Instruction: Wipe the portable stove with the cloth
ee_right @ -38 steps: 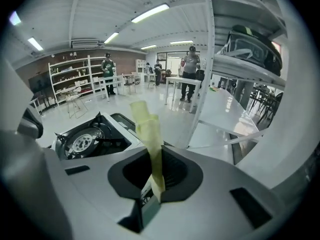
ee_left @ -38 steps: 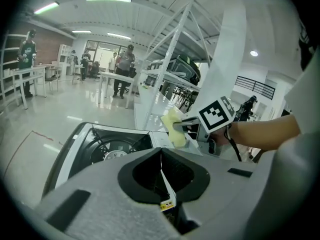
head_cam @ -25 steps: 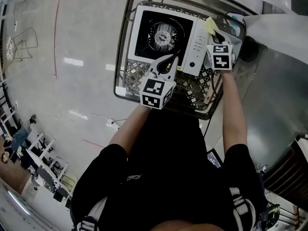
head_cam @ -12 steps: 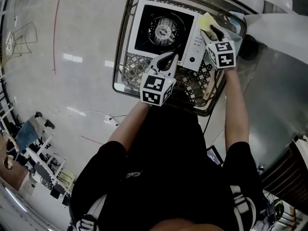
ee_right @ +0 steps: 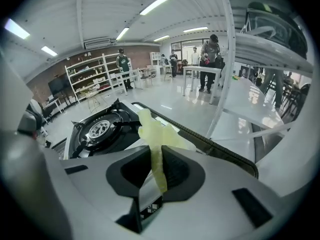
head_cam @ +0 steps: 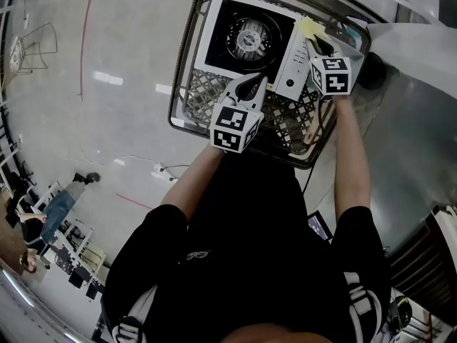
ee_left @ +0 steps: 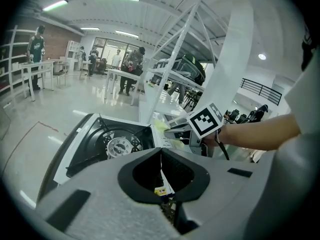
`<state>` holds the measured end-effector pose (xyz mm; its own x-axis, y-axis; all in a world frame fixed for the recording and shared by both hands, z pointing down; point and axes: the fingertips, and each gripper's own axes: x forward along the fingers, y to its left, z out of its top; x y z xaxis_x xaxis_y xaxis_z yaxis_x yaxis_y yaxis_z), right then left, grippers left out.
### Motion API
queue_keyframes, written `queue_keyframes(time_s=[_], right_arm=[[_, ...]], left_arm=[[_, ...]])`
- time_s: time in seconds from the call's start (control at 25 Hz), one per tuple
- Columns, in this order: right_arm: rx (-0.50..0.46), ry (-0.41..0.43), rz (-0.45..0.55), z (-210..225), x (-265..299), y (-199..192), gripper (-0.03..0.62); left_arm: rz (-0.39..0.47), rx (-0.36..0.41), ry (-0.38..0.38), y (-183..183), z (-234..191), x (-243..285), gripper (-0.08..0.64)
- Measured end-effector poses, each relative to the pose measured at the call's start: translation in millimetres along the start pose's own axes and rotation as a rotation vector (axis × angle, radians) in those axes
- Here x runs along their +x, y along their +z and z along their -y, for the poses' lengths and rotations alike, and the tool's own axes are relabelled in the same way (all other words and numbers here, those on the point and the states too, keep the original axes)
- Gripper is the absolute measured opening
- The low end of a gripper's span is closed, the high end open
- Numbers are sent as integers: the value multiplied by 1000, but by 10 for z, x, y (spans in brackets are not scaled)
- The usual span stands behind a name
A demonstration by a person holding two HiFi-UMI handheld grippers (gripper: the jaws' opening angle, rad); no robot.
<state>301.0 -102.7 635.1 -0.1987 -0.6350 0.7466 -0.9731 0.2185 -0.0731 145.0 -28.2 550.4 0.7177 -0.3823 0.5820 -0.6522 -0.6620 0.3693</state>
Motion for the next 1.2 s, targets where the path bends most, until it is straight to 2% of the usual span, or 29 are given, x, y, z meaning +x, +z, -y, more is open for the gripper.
queue_keyframes(time_s=[1.2], right_arm=[[-95, 96, -38, -695, -315, -441, 55]], left_arm=[[-1, -1, 14, -354, 134, -331, 18]])
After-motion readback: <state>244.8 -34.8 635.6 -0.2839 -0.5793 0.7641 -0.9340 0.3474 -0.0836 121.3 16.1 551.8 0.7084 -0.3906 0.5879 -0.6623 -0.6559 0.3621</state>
